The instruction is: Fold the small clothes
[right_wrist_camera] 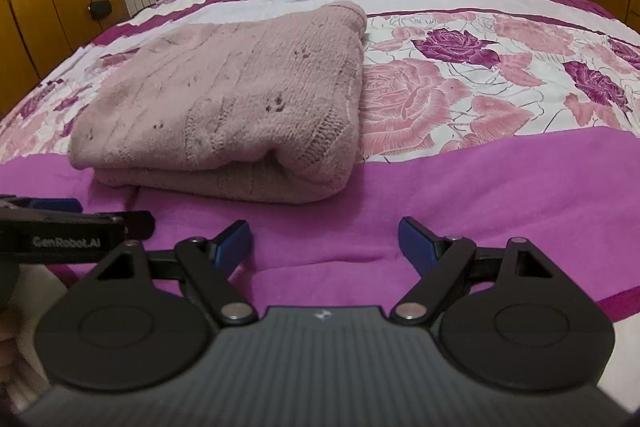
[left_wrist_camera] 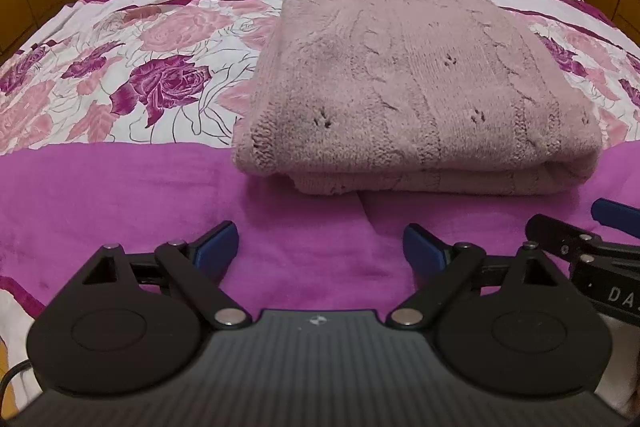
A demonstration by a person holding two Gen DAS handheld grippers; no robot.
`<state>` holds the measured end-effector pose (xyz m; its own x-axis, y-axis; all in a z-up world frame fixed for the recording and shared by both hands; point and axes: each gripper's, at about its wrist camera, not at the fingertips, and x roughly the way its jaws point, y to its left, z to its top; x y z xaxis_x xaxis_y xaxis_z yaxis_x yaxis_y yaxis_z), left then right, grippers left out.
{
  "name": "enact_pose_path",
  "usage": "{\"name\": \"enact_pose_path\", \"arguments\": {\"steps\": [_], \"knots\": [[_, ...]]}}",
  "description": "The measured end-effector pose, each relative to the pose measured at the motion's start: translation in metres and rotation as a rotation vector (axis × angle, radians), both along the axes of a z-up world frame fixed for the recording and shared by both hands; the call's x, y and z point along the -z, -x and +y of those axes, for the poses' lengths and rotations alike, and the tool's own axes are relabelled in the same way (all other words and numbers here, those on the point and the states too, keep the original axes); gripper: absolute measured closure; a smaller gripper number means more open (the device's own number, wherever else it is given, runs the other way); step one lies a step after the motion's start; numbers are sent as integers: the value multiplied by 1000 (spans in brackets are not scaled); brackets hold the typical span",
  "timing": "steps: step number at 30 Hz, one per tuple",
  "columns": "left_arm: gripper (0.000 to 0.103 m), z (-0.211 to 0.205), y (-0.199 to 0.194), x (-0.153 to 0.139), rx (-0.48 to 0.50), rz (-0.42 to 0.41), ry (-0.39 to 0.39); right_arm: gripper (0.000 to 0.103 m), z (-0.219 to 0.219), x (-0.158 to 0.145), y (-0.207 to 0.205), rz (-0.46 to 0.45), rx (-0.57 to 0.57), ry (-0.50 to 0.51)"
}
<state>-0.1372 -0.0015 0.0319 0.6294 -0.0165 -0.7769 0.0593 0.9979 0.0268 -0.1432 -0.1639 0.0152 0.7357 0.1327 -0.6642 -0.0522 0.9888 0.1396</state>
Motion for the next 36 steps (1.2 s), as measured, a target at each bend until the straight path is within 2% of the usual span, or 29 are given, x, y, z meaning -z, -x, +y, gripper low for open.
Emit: {"name": "enact_pose_path", "arguments": {"steps": [36], "knots": [[7, 1, 1, 2, 11, -10, 2, 20, 2, 1, 1, -2, 2, 2]]}}
